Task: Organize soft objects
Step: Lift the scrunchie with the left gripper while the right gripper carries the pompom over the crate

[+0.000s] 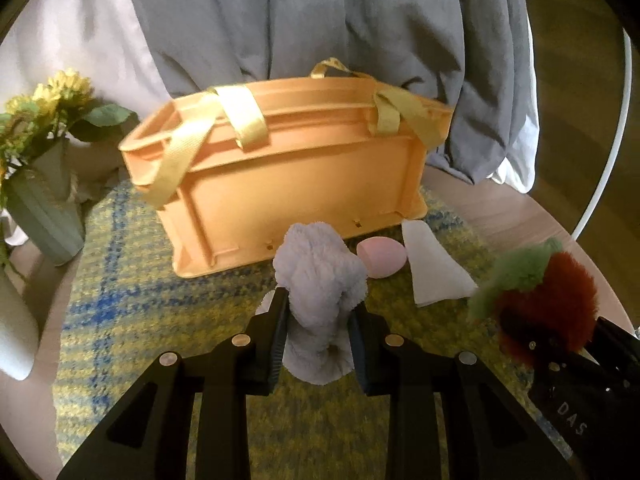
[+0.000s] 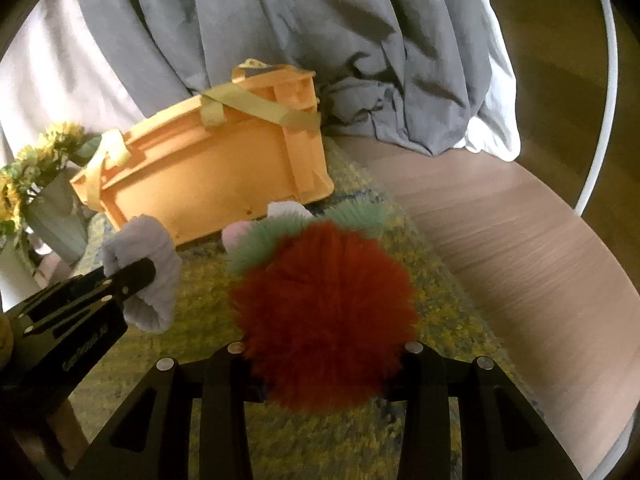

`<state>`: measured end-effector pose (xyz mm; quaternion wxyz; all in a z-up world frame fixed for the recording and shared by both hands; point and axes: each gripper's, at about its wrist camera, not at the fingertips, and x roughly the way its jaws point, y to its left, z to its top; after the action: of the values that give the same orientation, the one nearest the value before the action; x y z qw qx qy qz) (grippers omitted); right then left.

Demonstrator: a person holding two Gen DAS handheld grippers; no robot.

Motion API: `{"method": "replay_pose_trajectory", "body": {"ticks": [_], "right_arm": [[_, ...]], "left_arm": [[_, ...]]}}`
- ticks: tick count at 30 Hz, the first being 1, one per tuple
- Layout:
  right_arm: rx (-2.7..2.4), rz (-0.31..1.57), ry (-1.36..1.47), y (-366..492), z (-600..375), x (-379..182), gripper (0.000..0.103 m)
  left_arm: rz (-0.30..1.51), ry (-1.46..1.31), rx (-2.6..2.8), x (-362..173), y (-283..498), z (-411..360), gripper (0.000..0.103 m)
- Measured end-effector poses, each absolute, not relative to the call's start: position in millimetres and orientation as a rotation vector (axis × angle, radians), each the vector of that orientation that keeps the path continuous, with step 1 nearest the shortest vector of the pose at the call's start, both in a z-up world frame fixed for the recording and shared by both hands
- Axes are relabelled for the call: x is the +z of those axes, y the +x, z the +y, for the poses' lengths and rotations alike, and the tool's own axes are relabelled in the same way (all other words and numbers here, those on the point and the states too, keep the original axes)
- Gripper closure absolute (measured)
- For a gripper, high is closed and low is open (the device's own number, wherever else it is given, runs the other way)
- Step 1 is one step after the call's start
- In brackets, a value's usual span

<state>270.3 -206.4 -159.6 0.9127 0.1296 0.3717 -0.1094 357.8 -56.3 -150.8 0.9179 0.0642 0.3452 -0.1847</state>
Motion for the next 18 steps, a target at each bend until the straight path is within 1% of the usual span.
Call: {"method": "replay_pose_trajectory", "body": {"ticks": [9,18], "right_arm": [[-0.202,0.705,0.252,249.8,-198.1,-129.5,0.065],[-0.166,0.615,0.221,242.4,-191.2,-87.3,0.065]], "left_arm": [[0.657,0.101,-0.364,-121.4,330.2,-41.6,0.075],[0.583,0.058,-0.346,-84.3,313.6,-26.9,0.075]]}}
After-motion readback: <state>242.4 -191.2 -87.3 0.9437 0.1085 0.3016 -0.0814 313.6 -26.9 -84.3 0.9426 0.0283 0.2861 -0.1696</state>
